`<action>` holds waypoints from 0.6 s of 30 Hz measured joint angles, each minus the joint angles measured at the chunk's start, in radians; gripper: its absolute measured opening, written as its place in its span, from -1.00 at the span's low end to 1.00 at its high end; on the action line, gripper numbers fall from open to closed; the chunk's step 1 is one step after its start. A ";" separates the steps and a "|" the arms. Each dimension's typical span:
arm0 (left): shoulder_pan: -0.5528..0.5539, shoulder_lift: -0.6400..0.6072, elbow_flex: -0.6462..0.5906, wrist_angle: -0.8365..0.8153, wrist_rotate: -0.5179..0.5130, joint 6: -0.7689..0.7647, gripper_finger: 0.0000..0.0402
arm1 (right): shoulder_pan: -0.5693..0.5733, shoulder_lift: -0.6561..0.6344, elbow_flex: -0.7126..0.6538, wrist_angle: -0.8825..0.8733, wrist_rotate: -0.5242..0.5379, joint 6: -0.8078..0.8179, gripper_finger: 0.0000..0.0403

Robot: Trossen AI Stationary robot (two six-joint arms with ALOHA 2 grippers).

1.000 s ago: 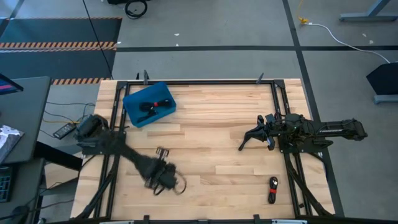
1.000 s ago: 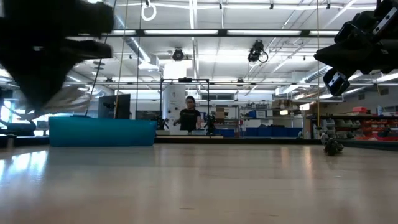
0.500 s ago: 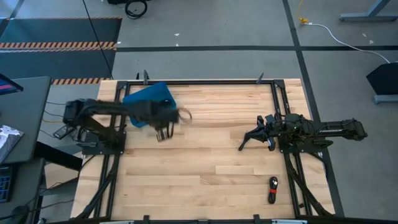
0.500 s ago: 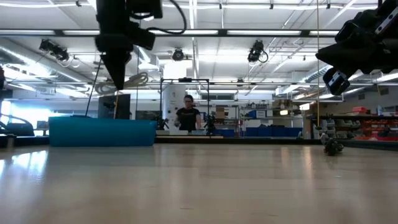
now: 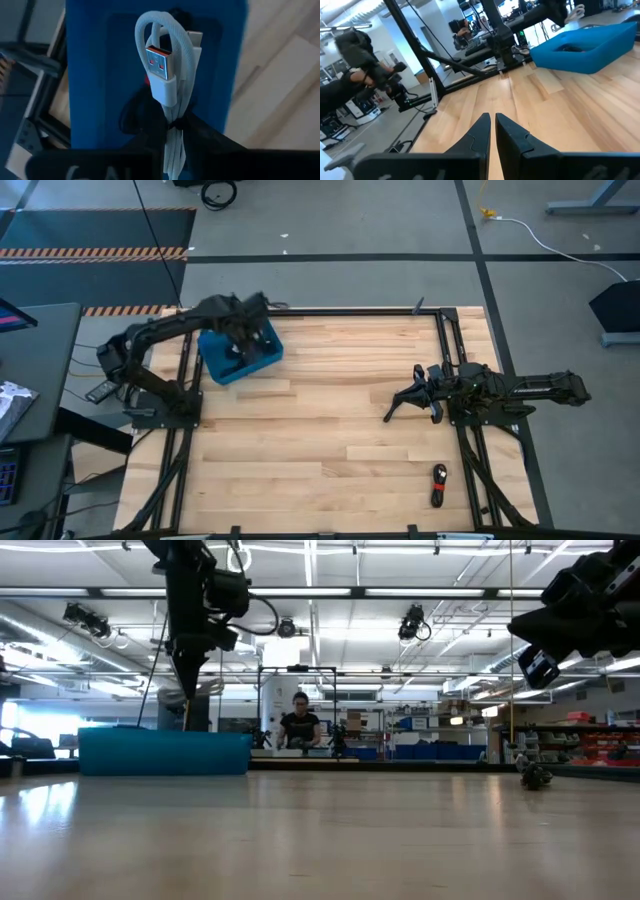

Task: Pick and place USB-C Cables
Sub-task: Put the white charger cable into the blue bin

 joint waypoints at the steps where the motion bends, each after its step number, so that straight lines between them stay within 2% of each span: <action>1: 0.030 0.000 0.000 -0.002 0.015 0.015 -0.77 | 0.000 0.000 0.000 0.002 0.000 -0.008 -0.83; 7: 0.163 0.009 0.000 0.003 0.048 0.070 -0.77 | 0.000 0.000 0.000 0.017 0.000 -0.061 -0.83; 11: 0.199 0.049 0.000 -0.006 0.077 0.080 -0.77 | 0.000 0.000 0.000 0.031 0.000 -0.076 -0.83; 18: 0.214 0.152 0.000 0.033 0.069 0.092 -0.77 | 0.000 0.000 0.000 0.040 0.000 -0.134 -0.83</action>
